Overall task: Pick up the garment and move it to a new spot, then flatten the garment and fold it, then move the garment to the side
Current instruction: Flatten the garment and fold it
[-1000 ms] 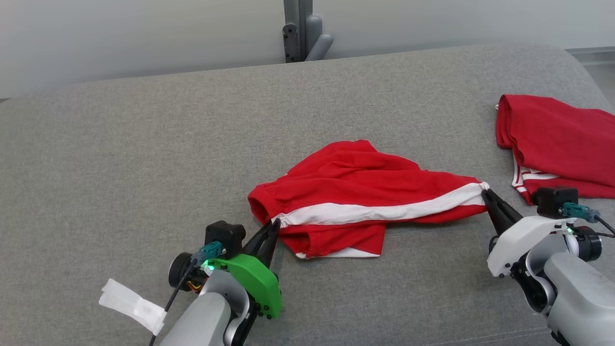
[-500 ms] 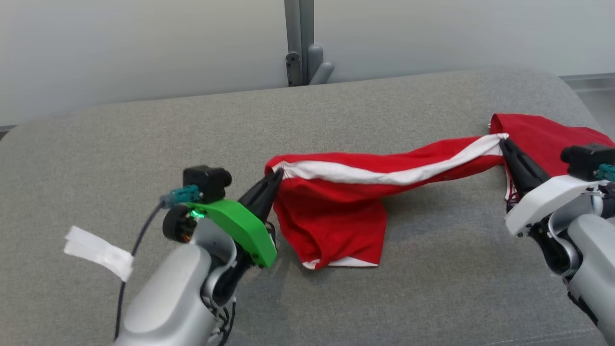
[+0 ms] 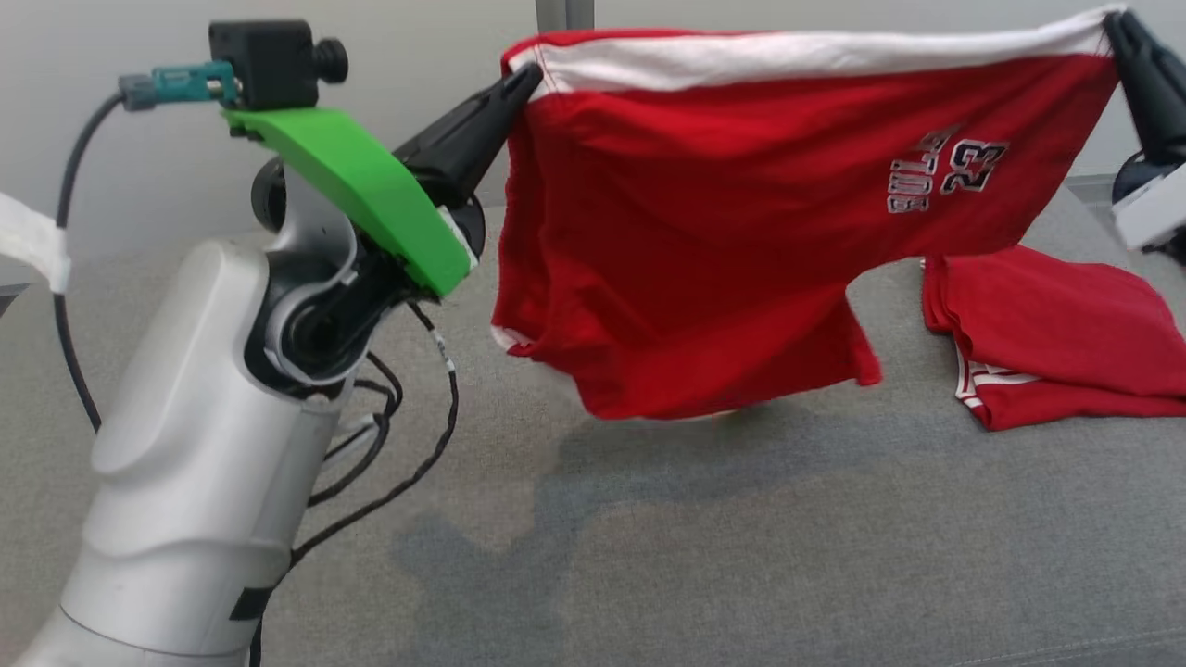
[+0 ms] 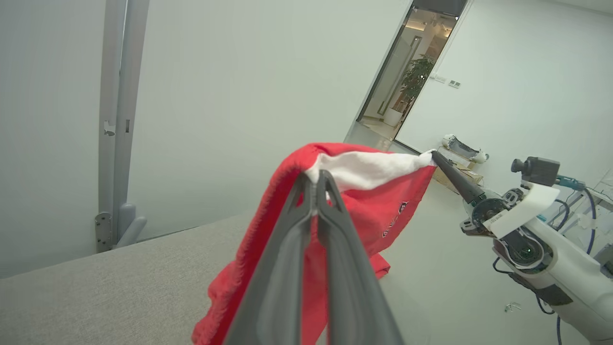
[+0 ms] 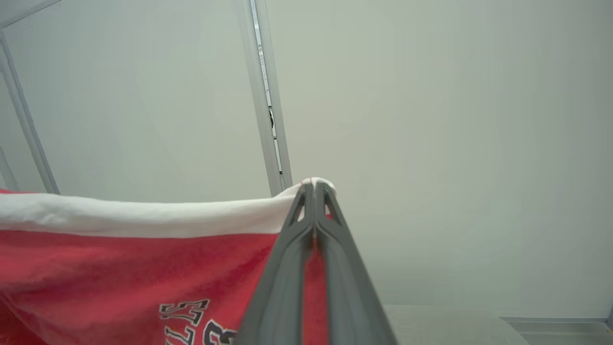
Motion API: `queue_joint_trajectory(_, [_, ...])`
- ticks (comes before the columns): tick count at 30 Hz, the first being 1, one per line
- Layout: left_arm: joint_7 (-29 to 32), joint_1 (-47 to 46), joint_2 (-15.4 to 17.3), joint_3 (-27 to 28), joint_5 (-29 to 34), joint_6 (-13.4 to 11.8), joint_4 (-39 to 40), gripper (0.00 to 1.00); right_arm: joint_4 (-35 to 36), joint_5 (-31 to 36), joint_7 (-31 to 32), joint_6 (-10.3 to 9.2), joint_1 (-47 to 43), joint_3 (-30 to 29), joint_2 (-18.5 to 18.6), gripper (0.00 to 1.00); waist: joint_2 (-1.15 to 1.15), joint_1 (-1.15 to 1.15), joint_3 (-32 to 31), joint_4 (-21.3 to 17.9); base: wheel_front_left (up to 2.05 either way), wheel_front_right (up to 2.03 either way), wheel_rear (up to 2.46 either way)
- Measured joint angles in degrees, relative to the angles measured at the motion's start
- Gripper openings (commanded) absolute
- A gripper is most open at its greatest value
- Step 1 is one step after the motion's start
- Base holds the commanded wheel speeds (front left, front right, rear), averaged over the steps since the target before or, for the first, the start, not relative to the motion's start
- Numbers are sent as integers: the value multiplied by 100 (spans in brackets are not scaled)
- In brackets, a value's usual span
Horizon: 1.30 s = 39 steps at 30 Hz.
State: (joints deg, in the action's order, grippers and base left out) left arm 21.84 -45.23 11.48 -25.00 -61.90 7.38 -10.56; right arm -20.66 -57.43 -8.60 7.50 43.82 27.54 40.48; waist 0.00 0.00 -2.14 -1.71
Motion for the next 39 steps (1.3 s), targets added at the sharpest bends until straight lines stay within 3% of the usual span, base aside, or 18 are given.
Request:
queue_joint_trajectory(5, [438, -521, -80, 122, -370, -92, 49, 0, 272, -98, 171, 0, 361, -167, 264, 0, 0, 0, 0, -65, 0, 0, 0])
queue_joint_trajectory(11, [641, -755, -116, 113, -499, -220, -237, 0, 307, -149, 363, 0, 541, -149, 235, 0, 0, 0, 53, -143, 0, 0, 0])
queue_joint_trajectory(19, [393, -1515, 20, -296, 246, -71, -1234, 0, -379, 135, 523, -1, 1293, 203, -405, 0, 0, 0, 419, -295, 0, 0, 0])
queue_joint_trajectory(24, [-456, -2509, 126, -650, 987, -7, -1948, 0, -1346, 643, 176, -1, 2459, 303, -1262, 0, 0, 0, 950, -386, 0, 0, 0])
queue_joint_trajectory(30, [-2229, -3983, 381, -1165, 1689, 2, -2524, 0, -2316, 1404, -602, -1, 3902, -166, -1825, 0, 0, 0, 1774, -486, 0, 0, 0])
queue_joint_trajectory(34, [-3259, -4772, 580, -1626, 1896, 2, -2647, 0, -2067, 1907, -644, -1, 4283, -662, -1987, 0, 0, 1, 2371, -535, 0, 0, 0])
queue_joint_trajectory(39, [-3618, -4765, 912, -2495, 1411, 10, -2392, 0, -1429, 2329, -646, -1, 3754, -867, -2157, 0, 0, 1, 3116, -556, 0, 0, 0])
